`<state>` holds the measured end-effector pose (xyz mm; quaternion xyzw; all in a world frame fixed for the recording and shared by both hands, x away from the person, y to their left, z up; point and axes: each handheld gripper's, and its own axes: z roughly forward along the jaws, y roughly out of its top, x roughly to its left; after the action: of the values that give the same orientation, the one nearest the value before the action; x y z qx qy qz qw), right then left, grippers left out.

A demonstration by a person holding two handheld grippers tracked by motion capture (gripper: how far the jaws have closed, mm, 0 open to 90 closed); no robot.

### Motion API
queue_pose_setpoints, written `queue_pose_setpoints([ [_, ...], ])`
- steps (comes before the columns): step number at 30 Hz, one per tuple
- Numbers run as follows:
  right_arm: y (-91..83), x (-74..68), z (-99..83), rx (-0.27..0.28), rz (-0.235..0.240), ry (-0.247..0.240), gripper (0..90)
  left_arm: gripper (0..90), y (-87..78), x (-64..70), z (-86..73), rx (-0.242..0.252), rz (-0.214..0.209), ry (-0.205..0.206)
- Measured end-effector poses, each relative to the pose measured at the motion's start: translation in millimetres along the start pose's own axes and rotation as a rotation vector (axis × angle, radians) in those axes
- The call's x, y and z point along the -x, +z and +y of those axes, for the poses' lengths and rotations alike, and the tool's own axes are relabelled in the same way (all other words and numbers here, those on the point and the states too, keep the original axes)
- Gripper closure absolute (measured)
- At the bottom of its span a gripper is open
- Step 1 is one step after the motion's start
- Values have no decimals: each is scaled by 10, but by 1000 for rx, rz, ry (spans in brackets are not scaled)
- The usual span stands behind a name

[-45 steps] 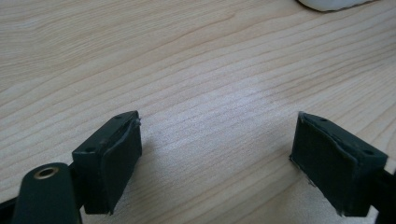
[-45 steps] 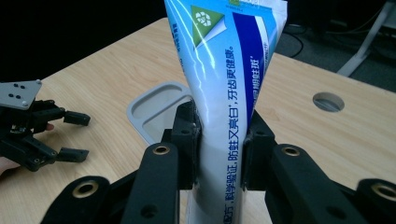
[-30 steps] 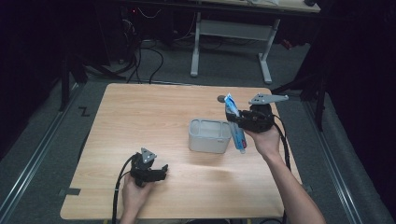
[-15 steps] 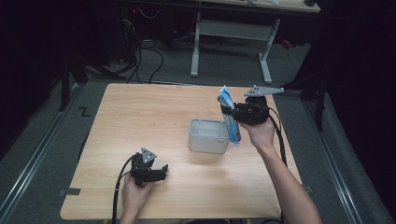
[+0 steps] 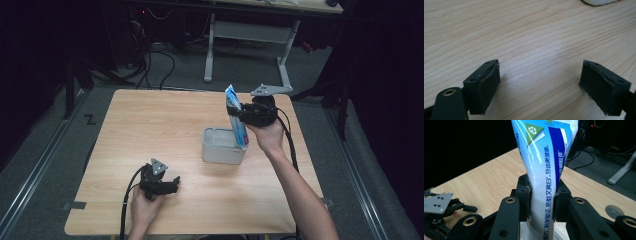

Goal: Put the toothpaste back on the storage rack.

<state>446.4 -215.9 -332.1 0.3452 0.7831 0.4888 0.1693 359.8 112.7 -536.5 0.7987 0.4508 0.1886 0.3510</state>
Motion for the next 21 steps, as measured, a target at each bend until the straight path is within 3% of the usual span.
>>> queue_pose_setpoints([
  [10, 129, -16, 100, 29, 6, 4, 717, 169, 0, 0, 0, 0, 1, 0],
  [21, 317, -1, 82, 7, -9, 9, 716, 170, -2, 0, 0, -1, -2, 3],
])
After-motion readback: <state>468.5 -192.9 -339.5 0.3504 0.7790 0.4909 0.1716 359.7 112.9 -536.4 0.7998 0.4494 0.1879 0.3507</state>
